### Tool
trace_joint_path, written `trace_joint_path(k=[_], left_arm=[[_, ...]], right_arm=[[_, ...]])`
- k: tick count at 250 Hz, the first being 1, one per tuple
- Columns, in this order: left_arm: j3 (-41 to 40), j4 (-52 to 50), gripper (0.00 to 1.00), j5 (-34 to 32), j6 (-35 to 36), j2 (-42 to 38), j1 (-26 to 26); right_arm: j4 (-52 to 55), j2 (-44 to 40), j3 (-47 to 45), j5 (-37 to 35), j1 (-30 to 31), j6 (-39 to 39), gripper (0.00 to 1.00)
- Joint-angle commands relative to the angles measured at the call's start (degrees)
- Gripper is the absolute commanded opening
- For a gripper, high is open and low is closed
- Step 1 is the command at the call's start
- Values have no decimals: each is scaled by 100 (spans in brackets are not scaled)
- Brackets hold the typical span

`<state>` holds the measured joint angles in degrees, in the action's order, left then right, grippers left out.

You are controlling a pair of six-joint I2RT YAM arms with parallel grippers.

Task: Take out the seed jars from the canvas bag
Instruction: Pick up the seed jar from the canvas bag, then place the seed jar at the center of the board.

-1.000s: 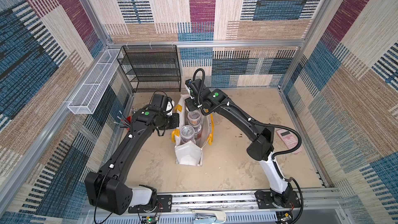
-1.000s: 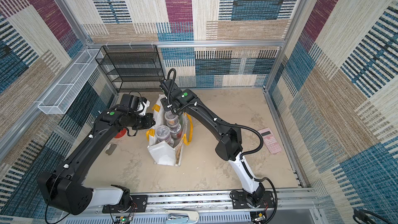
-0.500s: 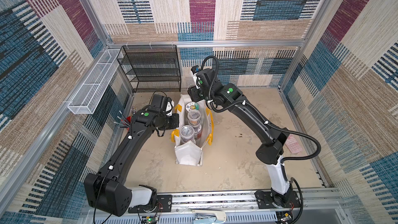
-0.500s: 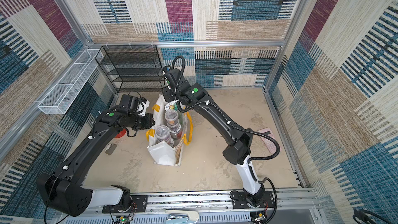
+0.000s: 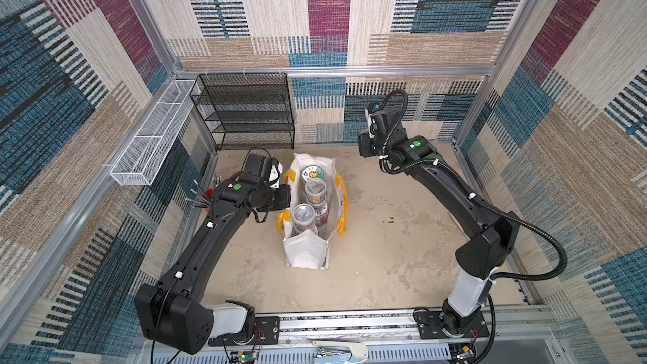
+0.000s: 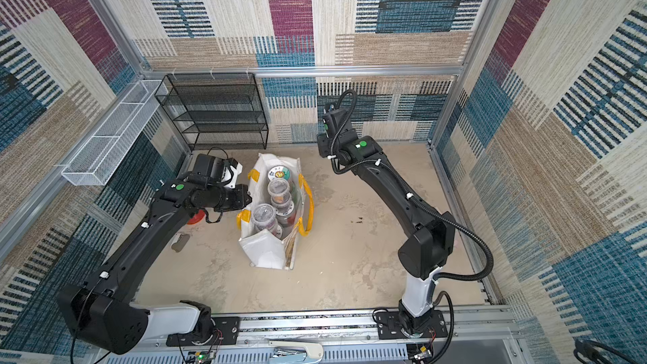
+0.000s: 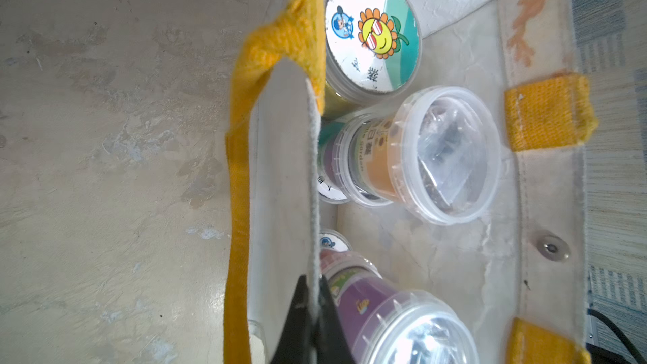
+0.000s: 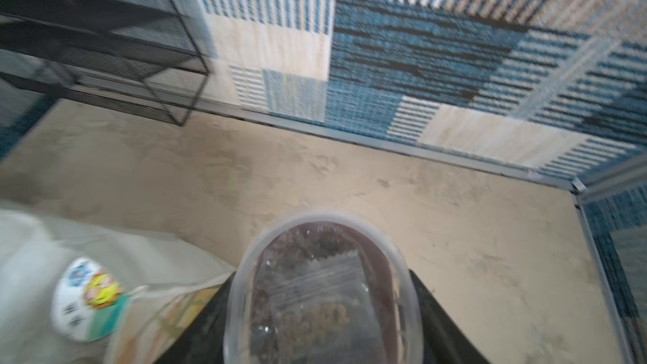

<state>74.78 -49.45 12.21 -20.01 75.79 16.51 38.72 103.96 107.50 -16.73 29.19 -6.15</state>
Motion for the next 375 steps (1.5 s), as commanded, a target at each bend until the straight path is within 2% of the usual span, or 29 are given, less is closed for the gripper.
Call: trace_joint_path(k=[1,25,72,119,208,268,294,324,375], left_arm=[[-33,58,0,2,-83,-53,-1],[-65,84,0,-8,-83,-98,1],[-138,145,0,42,-108,-91,-3],[-183,188,0,144,-102,-25,-1],[-219,239,0,160,-144,13,-9],[-210,228,0,168,-126,13,1],[-218,228,0,160,-126,6,-6],[-221,242,0,159,-118,4,1],[-237,231,0,168,-91,-12,-3]], right_arm=[[-989,221,-464,47,-306,22,37],[-1531,644,-642,21,-514,82,37],[-2271,1671,-382,-27,-678,44,36],[-2344,2622,105,47,-746,-57,36],[-2641,3051,-205,143,-788,-266,38],[-2585,3033,-274,274,-801,-394,55],[-2546,2883,-379,260,-801,-490,80],[-2956,2261,-789,170,-812,-410,99],[-2702,1484,-642,456,-818,-309,99]])
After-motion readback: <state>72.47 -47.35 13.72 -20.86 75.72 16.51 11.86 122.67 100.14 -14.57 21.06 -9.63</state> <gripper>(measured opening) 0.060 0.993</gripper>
